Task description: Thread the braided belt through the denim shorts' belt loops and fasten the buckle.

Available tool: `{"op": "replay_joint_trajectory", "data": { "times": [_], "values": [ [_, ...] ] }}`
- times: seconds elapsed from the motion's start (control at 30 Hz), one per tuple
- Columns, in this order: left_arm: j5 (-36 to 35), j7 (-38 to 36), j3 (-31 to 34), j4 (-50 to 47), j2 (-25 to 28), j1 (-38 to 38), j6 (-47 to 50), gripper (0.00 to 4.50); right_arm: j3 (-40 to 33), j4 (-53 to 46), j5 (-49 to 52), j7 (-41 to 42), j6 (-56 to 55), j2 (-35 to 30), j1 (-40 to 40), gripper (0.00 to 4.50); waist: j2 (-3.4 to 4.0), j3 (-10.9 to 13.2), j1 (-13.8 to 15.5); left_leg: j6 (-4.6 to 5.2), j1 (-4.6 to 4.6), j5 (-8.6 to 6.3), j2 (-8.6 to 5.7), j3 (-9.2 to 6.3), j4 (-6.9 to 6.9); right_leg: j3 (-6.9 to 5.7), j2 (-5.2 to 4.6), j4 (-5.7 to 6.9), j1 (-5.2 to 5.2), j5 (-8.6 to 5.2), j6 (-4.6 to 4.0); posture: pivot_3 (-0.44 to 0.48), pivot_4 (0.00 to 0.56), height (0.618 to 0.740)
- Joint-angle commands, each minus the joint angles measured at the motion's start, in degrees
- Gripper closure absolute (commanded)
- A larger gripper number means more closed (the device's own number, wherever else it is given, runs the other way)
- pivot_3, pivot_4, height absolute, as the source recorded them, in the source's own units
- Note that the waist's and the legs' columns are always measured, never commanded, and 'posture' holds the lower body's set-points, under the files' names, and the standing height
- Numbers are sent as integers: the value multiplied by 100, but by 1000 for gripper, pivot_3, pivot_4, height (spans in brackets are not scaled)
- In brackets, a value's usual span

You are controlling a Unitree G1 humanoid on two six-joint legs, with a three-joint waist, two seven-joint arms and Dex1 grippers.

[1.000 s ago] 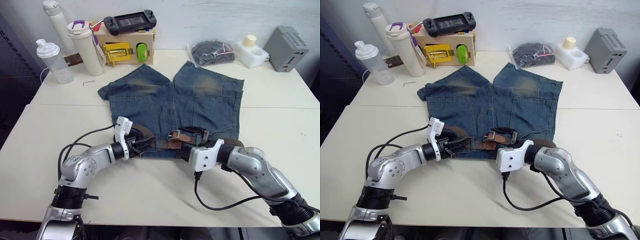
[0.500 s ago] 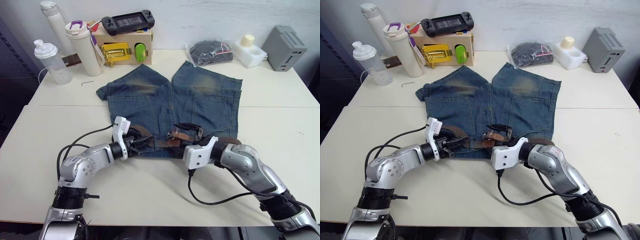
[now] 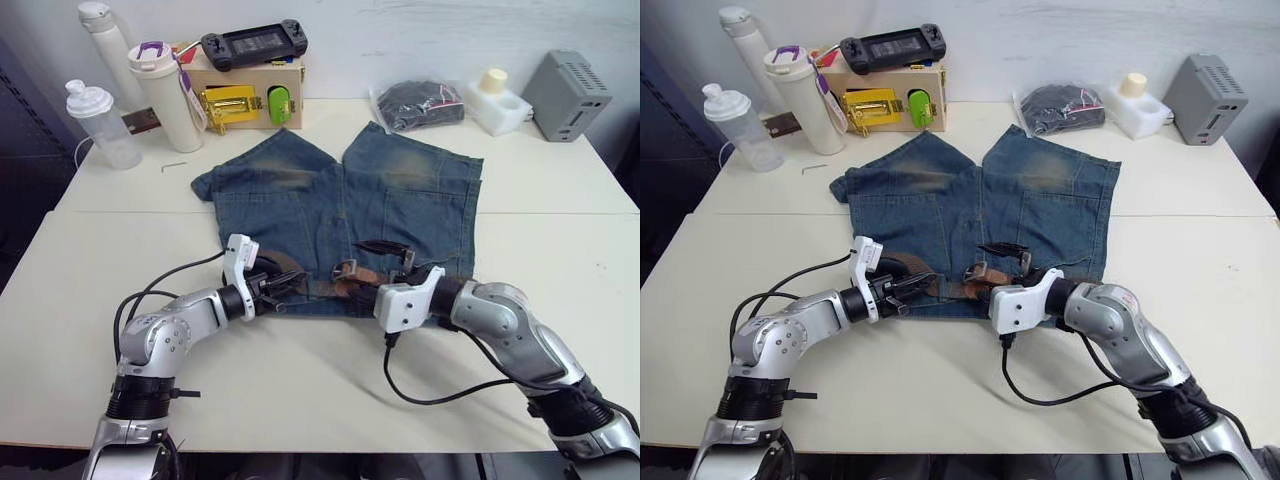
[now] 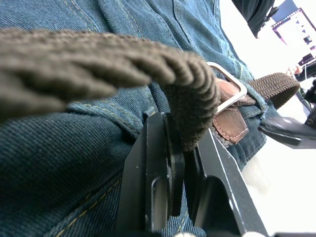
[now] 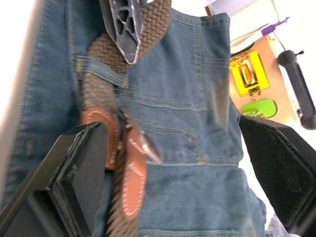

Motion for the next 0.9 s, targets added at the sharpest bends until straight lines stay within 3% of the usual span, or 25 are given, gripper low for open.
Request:
{"op": "replay_joint_trajectory", "data": {
  "times": [0.03,0.23,0.9],
  "values": [
    [47,-100,18,-150,-36,47,24,4500,-66,-131,-15,55,-174,-83,20,45,0,0,-1,0,0,0,0,0,0,0,0,0,0,0,0,0,150,733],
    [90,-122,27,-181,-44,54,34,4500,-52,178,-458,-197,-137,35,-91,45,0,0,-1,0,0,0,-1,0,1,0,0,1,0,0,0,0,150,733],
    [91,-148,102,-201,-49,57,100,4500,-355,372,-364,-352,-56,31,-5,45,0,0,-8,0,0,0,-1,0,1,0,0,3,-1,0,0,0,150,733]
  ]
}}
